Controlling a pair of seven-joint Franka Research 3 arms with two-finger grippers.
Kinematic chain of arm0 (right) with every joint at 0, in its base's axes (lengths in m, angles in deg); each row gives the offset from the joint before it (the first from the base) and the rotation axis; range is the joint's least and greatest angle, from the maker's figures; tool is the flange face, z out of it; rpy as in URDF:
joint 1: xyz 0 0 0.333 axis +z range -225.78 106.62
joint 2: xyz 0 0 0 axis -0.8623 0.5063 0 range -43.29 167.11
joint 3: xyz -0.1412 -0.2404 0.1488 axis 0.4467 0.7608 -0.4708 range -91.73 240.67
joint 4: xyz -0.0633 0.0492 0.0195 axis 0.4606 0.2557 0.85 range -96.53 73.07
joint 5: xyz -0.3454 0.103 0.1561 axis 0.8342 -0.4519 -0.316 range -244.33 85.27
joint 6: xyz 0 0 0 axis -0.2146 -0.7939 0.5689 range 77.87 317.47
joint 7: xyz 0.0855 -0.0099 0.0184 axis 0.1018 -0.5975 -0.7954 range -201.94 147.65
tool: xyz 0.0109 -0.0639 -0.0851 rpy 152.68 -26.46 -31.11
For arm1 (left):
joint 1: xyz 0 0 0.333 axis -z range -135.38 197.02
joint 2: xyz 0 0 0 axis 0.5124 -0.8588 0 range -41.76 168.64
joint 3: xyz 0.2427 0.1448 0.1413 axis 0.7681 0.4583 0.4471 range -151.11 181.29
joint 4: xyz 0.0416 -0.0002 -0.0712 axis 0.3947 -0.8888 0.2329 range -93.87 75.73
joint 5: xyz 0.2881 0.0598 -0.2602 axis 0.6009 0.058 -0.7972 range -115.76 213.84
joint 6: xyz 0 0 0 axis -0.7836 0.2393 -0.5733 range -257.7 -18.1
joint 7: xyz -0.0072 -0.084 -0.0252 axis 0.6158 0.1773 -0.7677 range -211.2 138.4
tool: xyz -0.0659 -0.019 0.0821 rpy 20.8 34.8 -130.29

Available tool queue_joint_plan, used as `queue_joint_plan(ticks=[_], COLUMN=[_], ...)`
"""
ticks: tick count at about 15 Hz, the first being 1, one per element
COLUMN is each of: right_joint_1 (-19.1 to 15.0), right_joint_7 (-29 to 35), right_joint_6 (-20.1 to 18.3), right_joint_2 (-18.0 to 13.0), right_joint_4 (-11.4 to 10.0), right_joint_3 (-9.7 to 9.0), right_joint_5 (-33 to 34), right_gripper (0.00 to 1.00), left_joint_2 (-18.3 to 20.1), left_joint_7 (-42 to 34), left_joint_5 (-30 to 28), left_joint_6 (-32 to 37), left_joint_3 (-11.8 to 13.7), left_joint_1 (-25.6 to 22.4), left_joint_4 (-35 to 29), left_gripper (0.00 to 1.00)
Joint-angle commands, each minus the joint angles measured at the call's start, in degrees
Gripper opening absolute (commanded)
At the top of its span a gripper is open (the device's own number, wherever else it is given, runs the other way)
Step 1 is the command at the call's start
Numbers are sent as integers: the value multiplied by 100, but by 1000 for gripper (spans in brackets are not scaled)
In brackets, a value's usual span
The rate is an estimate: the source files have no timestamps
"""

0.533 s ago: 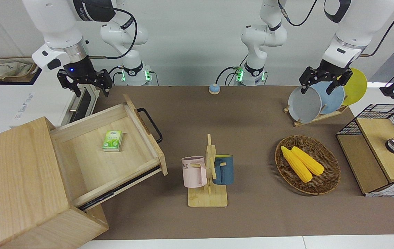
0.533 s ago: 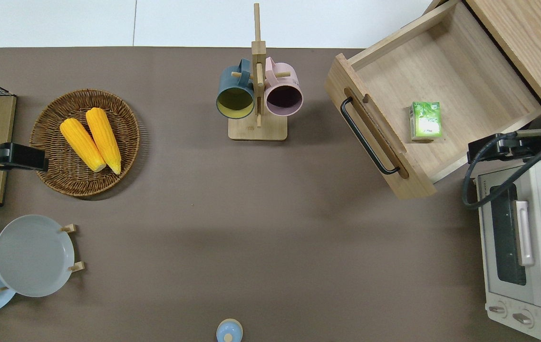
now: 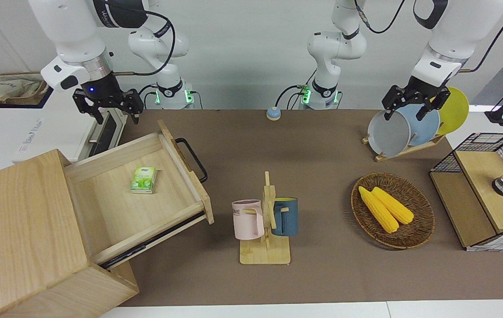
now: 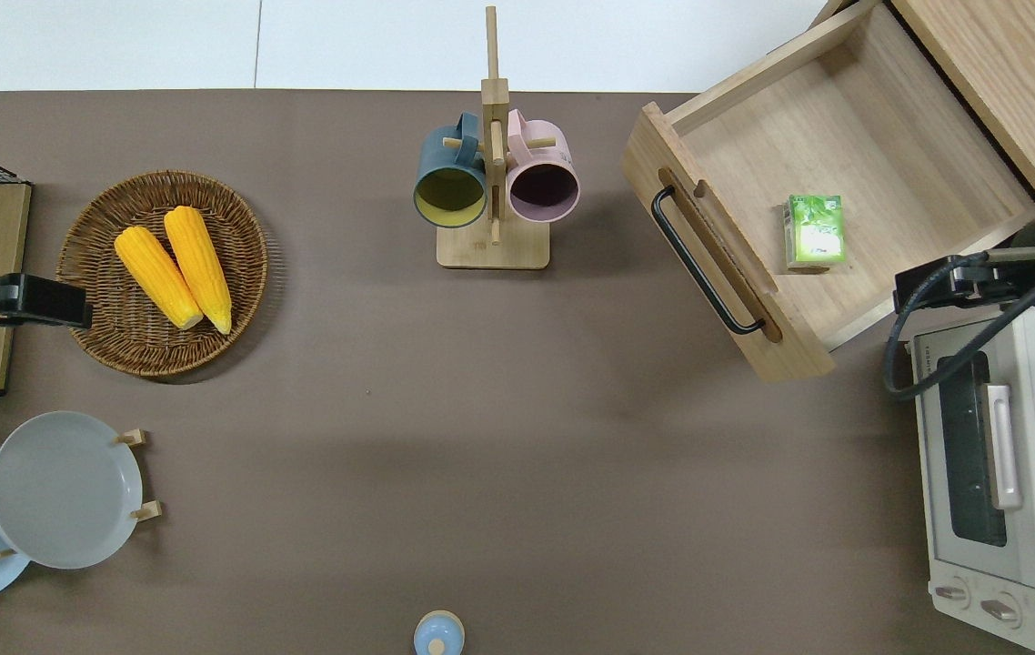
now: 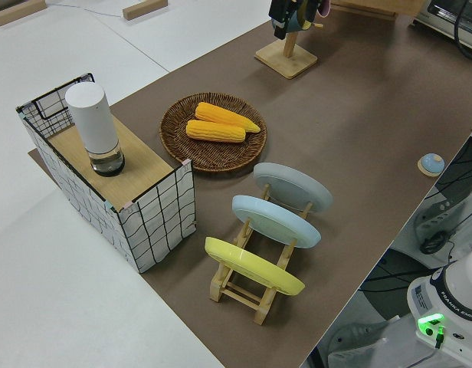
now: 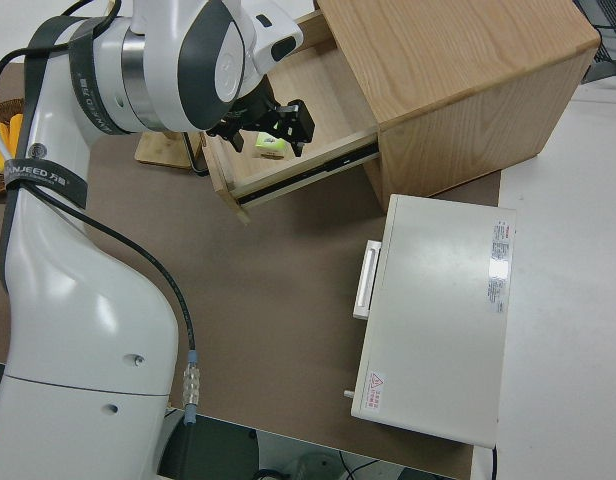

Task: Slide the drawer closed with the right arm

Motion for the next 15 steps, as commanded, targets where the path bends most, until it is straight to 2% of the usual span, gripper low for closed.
queue_joint_plan(ticks=[1, 6, 7, 8, 9, 12, 13, 15], right_joint_1=[-18, -18, -18, -18, -27, -27, -27, -36], right_joint_7=[27, 53, 18, 9, 9, 9, 9, 9], right_joint_6=[-88, -88, -88, -88, -88, -97, -97, -106], right_joint_2=[71, 71, 71, 71, 71, 71, 71, 71], right_joint_4=[128, 128, 128, 128, 128, 128, 128, 128], right_joint_3=[-34, -34, -34, -34, -34, -34, -34, -34], right_joint_5=[90, 107, 107, 99, 90, 46, 11, 37], right_gripper=[987, 962, 911, 792, 575, 77, 1, 0], left_joint_2=[-69, -69, -69, -69, -69, -69, -69, -69], left_joint_7=[-33, -33, -33, -33, -33, -33, -33, -33], left_joint_5=[87, 87, 78, 87, 78, 78, 87, 78], left_joint_6=[-4, -4, -4, -4, -4, -4, -4, -4], left_joint_3=[92, 92, 92, 92, 92, 92, 92, 92], left_joint_1=[99, 99, 99, 99, 99, 99, 99, 99], left_joint_4=[112, 112, 112, 112, 112, 112, 112, 112], left_gripper=[995, 995, 995, 998, 995, 995, 998, 998])
